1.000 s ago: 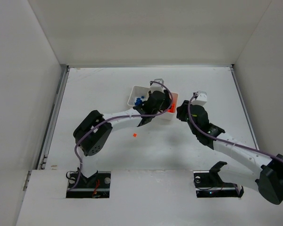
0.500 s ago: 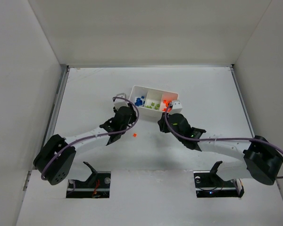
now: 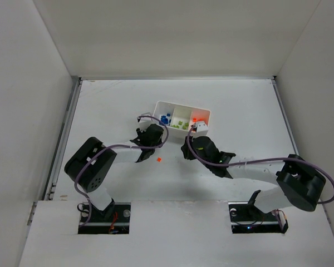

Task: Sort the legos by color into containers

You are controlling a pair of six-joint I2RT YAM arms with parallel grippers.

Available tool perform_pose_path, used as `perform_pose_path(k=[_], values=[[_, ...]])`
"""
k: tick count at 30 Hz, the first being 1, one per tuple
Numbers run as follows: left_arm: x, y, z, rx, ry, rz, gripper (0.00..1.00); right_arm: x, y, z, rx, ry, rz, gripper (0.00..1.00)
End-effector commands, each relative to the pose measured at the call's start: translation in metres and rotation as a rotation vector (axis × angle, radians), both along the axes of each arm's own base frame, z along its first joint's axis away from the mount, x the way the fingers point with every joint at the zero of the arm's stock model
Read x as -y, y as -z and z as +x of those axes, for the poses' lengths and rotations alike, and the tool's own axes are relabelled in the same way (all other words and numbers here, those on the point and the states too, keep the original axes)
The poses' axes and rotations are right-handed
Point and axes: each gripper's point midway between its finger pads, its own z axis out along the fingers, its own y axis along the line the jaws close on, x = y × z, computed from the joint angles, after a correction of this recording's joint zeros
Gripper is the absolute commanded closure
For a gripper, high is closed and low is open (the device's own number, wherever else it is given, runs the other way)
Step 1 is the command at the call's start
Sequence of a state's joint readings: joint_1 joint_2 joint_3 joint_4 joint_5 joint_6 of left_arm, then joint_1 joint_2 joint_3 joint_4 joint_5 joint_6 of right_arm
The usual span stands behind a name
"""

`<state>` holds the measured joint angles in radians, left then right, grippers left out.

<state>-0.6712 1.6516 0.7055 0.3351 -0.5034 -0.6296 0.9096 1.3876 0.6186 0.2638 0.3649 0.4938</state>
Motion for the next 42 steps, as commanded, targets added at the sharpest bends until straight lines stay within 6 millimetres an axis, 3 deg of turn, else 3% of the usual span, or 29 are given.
perform_pose_path(k=[1, 10, 21, 25, 37, 42], values=[[-0.002, -0.015, 0.016, 0.069, -0.061, -0.001, 0.6, -0.02, -0.023, 0.004, 0.048, -0.022, 0.07, 0.64], [0.001, -0.005, 0.016, 0.062, -0.054, 0.041, 0.7, -0.025, -0.016, 0.004, 0.033, -0.031, 0.059, 0.63], [-0.001, 0.003, 0.002, 0.034, -0.049, 0.041, 0.79, -0.027, -0.013, 0.005, 0.028, -0.031, 0.054, 0.6], [-0.003, -0.005, -0.001, 0.055, -0.042, 0.044, 0.85, -0.036, -0.008, 0.003, 0.011, -0.052, 0.044, 0.56], [-0.027, -0.044, -0.02, 0.115, -0.021, -0.128, 0.88, -0.098, 0.021, -0.027, -0.002, -0.242, -0.06, 0.54], [-0.04, -0.059, -0.028, 0.144, -0.022, -0.188, 0.87, -0.104, 0.039, -0.028, -0.021, -0.282, -0.143, 0.55]])
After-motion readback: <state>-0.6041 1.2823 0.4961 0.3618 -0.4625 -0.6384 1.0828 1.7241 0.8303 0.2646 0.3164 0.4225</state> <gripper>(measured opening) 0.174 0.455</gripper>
